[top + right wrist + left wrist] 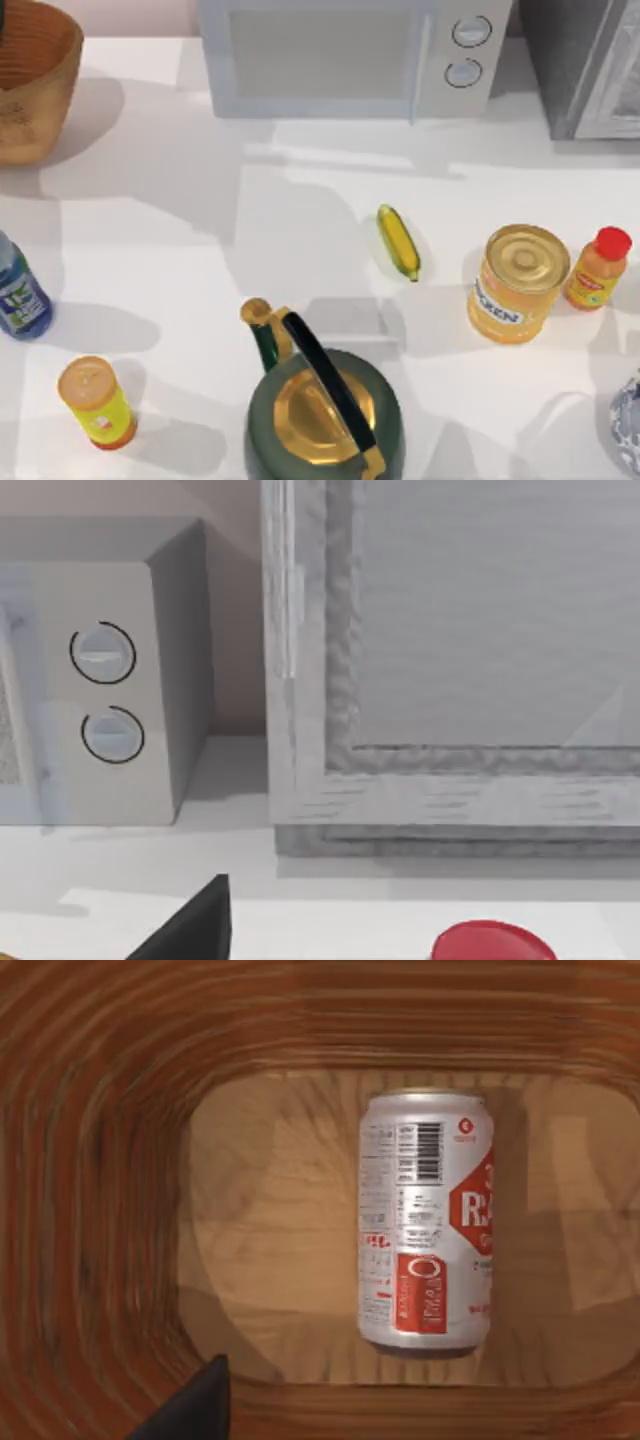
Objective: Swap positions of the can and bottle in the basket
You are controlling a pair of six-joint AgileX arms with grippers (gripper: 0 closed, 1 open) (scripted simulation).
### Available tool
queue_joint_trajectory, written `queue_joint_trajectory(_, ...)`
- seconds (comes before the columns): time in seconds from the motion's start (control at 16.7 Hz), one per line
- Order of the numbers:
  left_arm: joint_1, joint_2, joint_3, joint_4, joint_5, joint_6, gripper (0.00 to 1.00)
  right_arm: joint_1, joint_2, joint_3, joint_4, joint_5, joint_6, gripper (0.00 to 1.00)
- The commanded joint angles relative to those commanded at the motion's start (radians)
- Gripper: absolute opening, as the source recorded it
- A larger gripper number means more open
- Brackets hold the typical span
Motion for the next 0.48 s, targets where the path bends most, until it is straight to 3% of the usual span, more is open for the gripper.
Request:
queue_joint_trajectory(0.24, 0.006, 0.198, 0.199, -0.09, 0.021, 0.018, 1.0, 0.0, 0.0, 0.0, 0.0, 0.0, 0.0, 1.0)
queue_joint_trajectory(0.48, 0.006, 0.245, 0.246, -0.11, 0.027, 0.022, 1.0, 0.0, 0.0, 0.0, 0.0, 0.0, 0.0, 1.0)
